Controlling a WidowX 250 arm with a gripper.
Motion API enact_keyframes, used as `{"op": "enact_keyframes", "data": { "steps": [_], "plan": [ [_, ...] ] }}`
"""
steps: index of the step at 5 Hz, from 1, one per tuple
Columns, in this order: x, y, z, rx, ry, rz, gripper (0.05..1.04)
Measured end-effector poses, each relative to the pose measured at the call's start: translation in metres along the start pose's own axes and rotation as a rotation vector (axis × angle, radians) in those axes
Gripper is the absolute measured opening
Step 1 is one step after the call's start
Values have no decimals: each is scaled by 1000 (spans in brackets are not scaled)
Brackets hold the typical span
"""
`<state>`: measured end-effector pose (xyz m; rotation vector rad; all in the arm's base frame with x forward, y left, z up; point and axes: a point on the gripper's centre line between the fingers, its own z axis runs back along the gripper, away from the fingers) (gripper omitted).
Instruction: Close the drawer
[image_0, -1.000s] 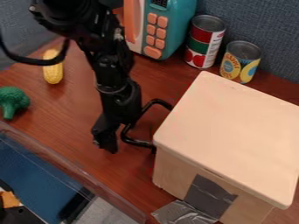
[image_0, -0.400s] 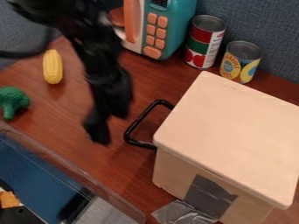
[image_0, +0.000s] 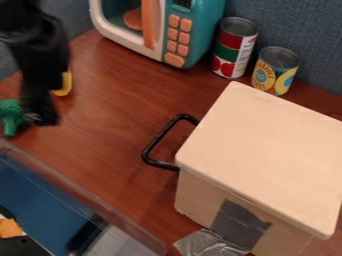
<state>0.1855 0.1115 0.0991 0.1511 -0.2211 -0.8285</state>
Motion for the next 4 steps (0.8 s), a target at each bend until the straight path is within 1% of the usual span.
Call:
{"op": "enact_keyframes", "data": {
  "steps": [1,2,3,4],
  "plan": [
    [-11,0,21,-7,-9,158,999],
    [-19,2,45,7,-39,217,999],
    [-35,8,66,9,-61,280,999],
    [-53,15,72,-37,-50,335,999]
  ]
}}
